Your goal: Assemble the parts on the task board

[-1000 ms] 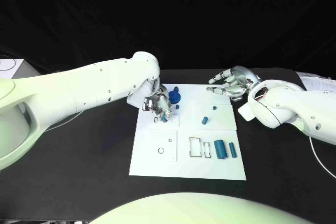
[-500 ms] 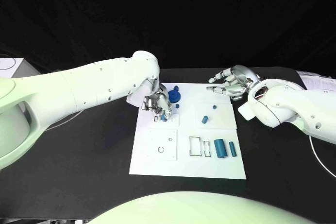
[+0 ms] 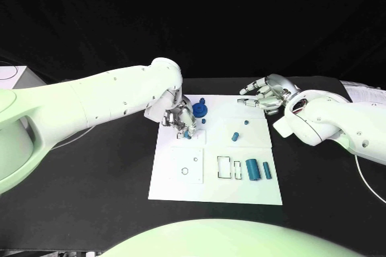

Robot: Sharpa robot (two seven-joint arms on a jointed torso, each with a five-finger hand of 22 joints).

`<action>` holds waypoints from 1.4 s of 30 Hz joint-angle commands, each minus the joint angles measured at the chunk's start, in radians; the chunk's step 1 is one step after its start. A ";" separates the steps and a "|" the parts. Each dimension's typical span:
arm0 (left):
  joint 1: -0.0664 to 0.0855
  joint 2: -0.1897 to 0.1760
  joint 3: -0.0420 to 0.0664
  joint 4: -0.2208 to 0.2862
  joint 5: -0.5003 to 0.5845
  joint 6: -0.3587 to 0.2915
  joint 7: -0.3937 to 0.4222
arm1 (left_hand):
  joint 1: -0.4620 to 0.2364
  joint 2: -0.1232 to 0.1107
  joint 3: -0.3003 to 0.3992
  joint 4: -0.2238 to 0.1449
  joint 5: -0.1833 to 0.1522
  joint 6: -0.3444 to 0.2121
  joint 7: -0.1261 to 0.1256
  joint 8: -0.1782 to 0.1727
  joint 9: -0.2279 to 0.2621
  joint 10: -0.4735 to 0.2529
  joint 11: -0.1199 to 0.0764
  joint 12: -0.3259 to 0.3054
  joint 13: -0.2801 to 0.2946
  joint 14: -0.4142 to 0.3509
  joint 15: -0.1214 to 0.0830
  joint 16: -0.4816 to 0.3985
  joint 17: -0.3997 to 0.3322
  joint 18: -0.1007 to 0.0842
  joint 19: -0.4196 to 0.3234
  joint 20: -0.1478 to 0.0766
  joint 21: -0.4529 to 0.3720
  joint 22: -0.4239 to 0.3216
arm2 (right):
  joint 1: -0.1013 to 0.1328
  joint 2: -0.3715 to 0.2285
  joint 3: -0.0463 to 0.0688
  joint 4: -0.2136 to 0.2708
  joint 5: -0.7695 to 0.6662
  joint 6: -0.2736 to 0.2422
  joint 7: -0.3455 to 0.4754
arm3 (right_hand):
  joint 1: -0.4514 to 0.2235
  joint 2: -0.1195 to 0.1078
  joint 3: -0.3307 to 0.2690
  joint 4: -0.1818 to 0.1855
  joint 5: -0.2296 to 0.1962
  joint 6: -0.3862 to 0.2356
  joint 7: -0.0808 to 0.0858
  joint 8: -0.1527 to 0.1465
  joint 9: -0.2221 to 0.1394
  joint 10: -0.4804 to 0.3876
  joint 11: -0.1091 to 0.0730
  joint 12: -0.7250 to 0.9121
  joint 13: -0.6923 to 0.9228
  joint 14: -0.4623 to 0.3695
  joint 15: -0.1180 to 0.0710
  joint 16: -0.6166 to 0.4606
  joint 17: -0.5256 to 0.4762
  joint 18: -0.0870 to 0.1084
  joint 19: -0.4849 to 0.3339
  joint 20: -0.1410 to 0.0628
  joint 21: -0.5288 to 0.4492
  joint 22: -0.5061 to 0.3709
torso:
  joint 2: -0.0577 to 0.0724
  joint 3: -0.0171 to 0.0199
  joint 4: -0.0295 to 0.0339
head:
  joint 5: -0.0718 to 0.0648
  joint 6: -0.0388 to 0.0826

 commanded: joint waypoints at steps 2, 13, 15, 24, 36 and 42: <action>-0.003 -0.002 -0.003 -0.002 -0.010 0.026 -0.002 | -0.001 0.009 0.242 -0.249 0.007 0.032 -0.028 -0.006 0.001 0.005 -0.003 0.004 0.000 0.104 -0.010 0.006 0.263 -0.007 0.009 0.000 0.006 0.000 | -0.001 0.000 0.000 0.000 -0.001 0.008 0.003 | -0.006 0.000 -0.005 -0.002 0.006 0.000 0.000 0.006 0.000 0.000 -0.002 0.003 0.112 0.072 -0.004 -0.005 0.140 0.017 -0.003 -0.003 -0.006 0.100 | 0.000 -0.0002 -0.0003 | 0.000 0.000; -0.008 0.002 -0.005 -0.005 -0.016 0.027 -0.003 | -0.004 0.008 0.239 -0.251 0.018 0.037 -0.030 -0.007 0.004 0.011 -0.004 0.008 0.006 0.104 -0.011 0.006 0.263 -0.008 0.012 -0.001 0.008 0.003 | -0.001 -0.001 0.000 0.002 -0.001 0.008 0.004 | -0.006 0.000 -0.005 -0.002 0.006 0.000 0.000 0.006 0.000 0.000 -0.002 0.003 0.112 0.072 -0.004 -0.005 0.140 0.017 -0.003 -0.003 -0.006 0.100 | 0.000 0.0009 -0.0004 | 0.000 -0.001; -0.011 0.002 -0.006 -0.005 -0.016 0.026 -0.003 | -0.004 0.008 0.238 -0.251 0.021 0.037 -0.030 -0.007 0.004 0.012 -0.005 0.008 0.008 0.104 -0.011 0.006 0.263 -0.008 0.011 -0.002 0.008 0.003 | -0.001 -0.001 0.000 0.002 -0.001 0.008 0.004 | -0.006 0.000 -0.005 -0.002 0.006 0.000 0.000 0.006 0.000 0.000 -0.002 0.003 0.112 0.072 -0.004 -0.005 0.140 0.017 -0.003 -0.003 -0.006 0.100 | 0.000 0.0006 -0.0009 | -0.001 -0.001; -0.016 0.006 -0.009 -0.005 -0.016 0.017 -0.003 | -0.006 0.007 0.236 -0.251 0.027 0.039 -0.030 -0.008 0.005 0.013 -0.005 0.008 0.007 0.104 -0.011 0.006 0.263 -0.008 0.012 -0.002 0.009 0.004 | -0.001 -0.003 0.000 0.004 -0.001 0.008 0.004 | -0.006 0.000 -0.005 -0.002 0.006 0.000 0.000 0.006 0.000 0.000 -0.002 0.003 0.112 0.072 -0.004 -0.005 0.140 0.017 -0.003 -0.003 -0.006 0.100 | 0.001 0.0011 -0.0002 | -0.002 -0.002; -0.022 0.009 -0.010 -0.008 -0.026 -0.022 -0.001 | -0.008 0.007 0.234 -0.250 0.031 0.040 -0.030 -0.009 0.006 0.015 -0.005 0.009 0.009 0.104 -0.011 0.006 0.263 -0.009 0.013 -0.002 0.010 0.005 | -0.001 -0.005 0.000 0.006 -0.001 0.008 0.004 | -0.006 0.000 -0.005 -0.002 0.006 0.000 0.000 0.006 0.000 0.000 -0.002 0.003 0.112 0.072 -0.004 -0.005 0.140 0.017 -0.003 -0.003 -0.006 0.100 | 0.000 0.0005 -0.0009 | -0.003 -0.002; -0.023 0.011 -0.011 -0.011 -0.026 -0.019 -0.001 | -0.008 0.007 0.233 -0.249 0.031 0.040 -0.031 -0.009 0.006 0.016 -0.005 0.009 0.009 0.104 -0.012 0.006 0.263 -0.009 0.015 -0.002 0.010 0.007 | -0.001 -0.005 0.000 0.008 -0.002 0.008 0.004 | -0.006 0.000 -0.005 -0.002 0.006 0.000 0.000 0.006 0.000 0.000 -0.002 0.003 0.112 0.072 -0.004 -0.005 0.140 0.017 -0.003 -0.003 -0.006 0.100 | 0.000 0.0005 0.0003 | -0.004 -0.002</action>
